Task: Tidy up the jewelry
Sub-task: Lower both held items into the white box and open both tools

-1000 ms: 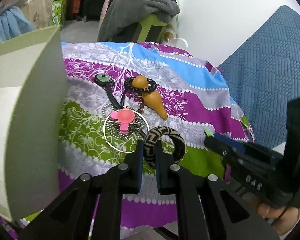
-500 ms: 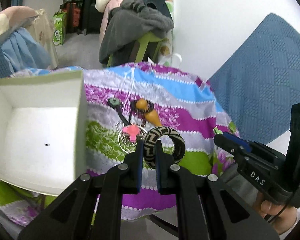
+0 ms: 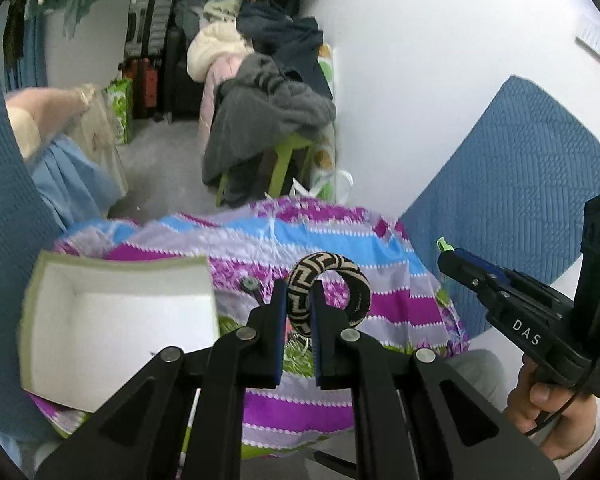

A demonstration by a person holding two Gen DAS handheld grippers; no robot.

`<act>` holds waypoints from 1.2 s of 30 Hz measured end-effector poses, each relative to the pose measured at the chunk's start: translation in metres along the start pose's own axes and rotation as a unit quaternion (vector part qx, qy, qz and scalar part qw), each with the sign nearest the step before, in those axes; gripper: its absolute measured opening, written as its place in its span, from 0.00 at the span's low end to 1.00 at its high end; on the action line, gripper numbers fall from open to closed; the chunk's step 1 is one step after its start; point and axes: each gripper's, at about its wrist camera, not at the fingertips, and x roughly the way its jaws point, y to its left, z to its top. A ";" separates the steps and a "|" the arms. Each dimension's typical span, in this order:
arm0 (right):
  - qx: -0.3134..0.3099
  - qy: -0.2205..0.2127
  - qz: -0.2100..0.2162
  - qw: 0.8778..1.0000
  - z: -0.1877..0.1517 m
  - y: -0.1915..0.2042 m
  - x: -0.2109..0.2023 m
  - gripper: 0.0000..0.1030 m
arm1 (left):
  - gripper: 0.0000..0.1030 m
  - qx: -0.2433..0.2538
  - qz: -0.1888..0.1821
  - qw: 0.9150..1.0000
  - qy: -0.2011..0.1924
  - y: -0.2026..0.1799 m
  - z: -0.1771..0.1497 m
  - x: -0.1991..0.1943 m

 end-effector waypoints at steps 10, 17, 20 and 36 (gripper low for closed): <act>-0.025 -0.020 0.027 0.999 0.023 0.053 0.000 0.15 | 0.10 0.002 0.039 0.999 -0.033 0.039 0.016 -0.038; -0.042 0.001 0.055 0.998 0.020 0.096 0.026 0.15 | 0.10 -0.016 0.069 0.997 -0.027 0.082 0.007 -0.046; -0.046 0.019 0.064 0.997 0.012 0.110 0.041 0.15 | 0.10 -0.025 0.077 0.997 -0.017 0.100 -0.002 -0.043; -0.056 0.137 0.078 0.986 -0.050 0.148 0.130 0.15 | 0.10 -0.071 0.092 0.991 0.071 0.173 -0.057 0.020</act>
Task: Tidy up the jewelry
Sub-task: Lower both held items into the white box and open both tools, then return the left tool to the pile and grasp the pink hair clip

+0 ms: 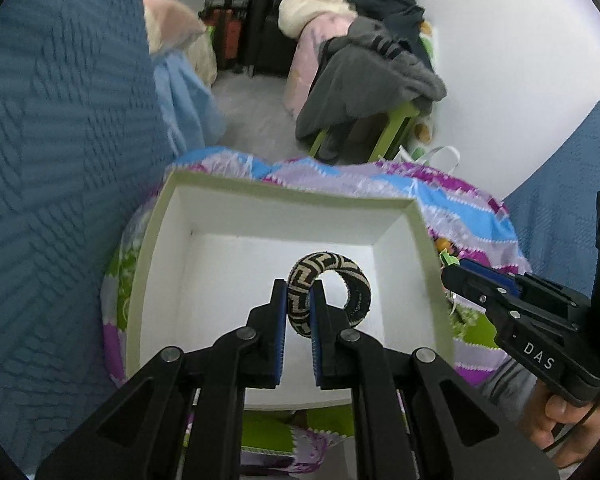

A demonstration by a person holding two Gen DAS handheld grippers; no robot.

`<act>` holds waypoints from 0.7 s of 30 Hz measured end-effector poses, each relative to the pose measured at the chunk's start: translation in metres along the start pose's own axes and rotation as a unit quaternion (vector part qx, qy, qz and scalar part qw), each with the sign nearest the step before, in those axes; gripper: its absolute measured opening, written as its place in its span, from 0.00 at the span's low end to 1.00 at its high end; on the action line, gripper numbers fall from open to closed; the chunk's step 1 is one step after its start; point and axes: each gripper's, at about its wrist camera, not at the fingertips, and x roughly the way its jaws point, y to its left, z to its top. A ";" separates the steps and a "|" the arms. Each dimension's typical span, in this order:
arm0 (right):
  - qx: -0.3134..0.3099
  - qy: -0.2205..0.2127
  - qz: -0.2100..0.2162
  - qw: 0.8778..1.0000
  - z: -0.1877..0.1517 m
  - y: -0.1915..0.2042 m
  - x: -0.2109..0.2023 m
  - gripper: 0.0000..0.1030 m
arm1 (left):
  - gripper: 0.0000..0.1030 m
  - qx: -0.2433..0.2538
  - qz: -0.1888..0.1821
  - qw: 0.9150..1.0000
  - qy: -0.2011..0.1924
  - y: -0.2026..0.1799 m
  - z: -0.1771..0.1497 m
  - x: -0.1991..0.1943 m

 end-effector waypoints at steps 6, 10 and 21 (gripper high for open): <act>-0.006 0.022 0.002 1.000 -0.007 0.002 0.017 0.16 | 0.11 -0.015 0.001 1.000 0.009 0.009 -0.010 0.008; -0.004 0.022 0.013 1.000 -0.008 -0.001 0.014 0.24 | 0.40 -0.014 -0.001 1.000 0.002 0.007 -0.007 0.004; -0.028 -0.046 0.030 0.998 0.010 -0.005 -0.055 0.33 | 0.74 -0.012 -0.009 0.997 -0.080 -0.016 0.006 -0.053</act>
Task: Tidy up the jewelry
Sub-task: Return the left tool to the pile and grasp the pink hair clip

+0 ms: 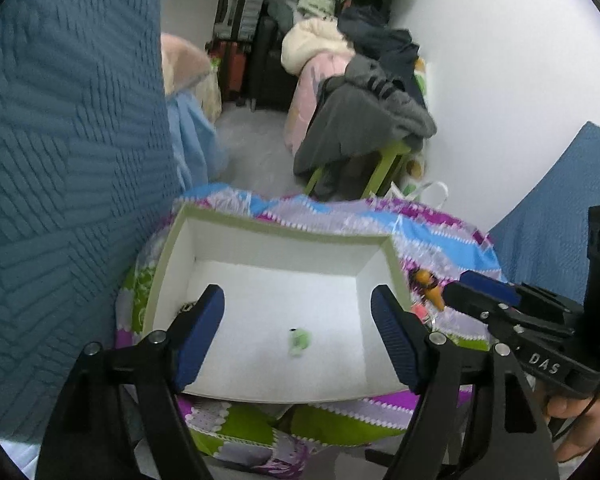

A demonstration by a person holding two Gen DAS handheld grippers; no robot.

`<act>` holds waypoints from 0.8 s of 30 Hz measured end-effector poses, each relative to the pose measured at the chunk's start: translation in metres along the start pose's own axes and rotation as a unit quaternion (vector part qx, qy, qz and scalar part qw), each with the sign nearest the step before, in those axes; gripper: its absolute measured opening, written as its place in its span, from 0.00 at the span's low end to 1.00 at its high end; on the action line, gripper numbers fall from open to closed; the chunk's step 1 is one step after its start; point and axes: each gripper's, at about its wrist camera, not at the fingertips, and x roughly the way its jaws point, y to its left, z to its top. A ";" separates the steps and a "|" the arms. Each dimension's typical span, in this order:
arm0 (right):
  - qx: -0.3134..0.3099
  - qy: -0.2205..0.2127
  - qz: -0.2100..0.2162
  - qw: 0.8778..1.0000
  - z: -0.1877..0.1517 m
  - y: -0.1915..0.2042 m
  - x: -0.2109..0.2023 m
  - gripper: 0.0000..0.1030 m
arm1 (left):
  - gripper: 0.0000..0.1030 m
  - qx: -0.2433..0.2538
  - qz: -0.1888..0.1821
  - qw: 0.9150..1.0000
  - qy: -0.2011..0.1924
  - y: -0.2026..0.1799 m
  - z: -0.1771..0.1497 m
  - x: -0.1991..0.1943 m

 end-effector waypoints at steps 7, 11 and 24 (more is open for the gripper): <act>-0.015 -0.051 -0.004 0.999 0.013 -0.012 -0.054 0.33 | 0.74 0.004 -0.006 0.999 -0.039 -0.029 0.011 -0.030; -0.016 -0.071 -0.005 0.997 0.013 -0.026 -0.074 0.32 | 0.73 0.012 -0.011 0.998 -0.057 -0.049 0.013 -0.041; 0.007 -0.091 -0.033 0.995 -0.022 -0.097 -0.100 0.32 | 0.67 0.015 -0.075 0.996 -0.047 -0.120 -0.012 -0.011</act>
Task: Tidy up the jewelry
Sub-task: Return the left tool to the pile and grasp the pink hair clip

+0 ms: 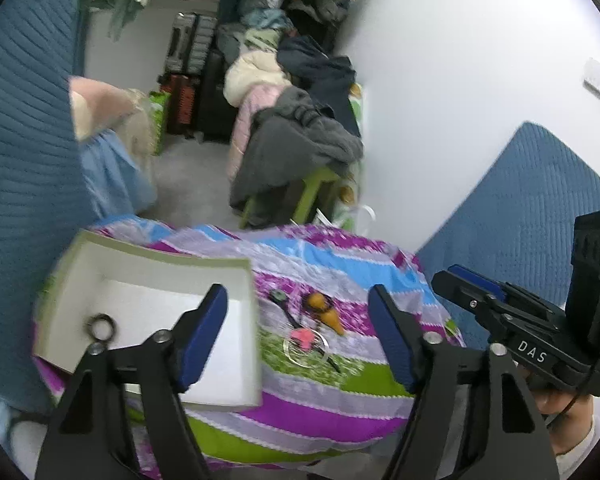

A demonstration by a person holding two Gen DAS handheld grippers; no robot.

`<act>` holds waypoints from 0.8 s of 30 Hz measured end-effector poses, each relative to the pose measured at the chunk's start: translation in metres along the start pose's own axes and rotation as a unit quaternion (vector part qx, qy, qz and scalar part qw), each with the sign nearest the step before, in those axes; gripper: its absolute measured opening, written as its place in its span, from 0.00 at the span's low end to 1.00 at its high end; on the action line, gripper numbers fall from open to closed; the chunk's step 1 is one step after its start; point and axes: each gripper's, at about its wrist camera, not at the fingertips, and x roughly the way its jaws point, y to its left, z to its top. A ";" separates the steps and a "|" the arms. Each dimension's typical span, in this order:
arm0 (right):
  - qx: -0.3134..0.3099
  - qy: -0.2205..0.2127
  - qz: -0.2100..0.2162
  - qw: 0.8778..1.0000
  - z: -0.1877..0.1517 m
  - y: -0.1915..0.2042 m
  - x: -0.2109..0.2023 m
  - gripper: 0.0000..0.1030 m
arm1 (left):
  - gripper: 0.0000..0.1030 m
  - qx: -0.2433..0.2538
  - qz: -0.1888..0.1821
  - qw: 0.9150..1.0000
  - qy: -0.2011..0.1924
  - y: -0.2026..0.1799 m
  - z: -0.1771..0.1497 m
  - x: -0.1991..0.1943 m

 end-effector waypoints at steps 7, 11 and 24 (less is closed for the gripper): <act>0.023 0.023 -0.007 0.999 -0.035 -0.037 0.013 0.32 | 0.56 0.004 -0.024 0.998 0.050 -0.024 -0.027 0.040; 0.043 0.045 -0.009 0.998 -0.054 -0.058 0.030 0.32 | 0.51 0.006 -0.034 0.997 0.073 -0.035 -0.044 0.062; 0.065 0.103 0.027 0.992 -0.092 -0.109 0.095 0.29 | 0.43 0.004 -0.008 0.990 0.139 -0.049 -0.080 0.151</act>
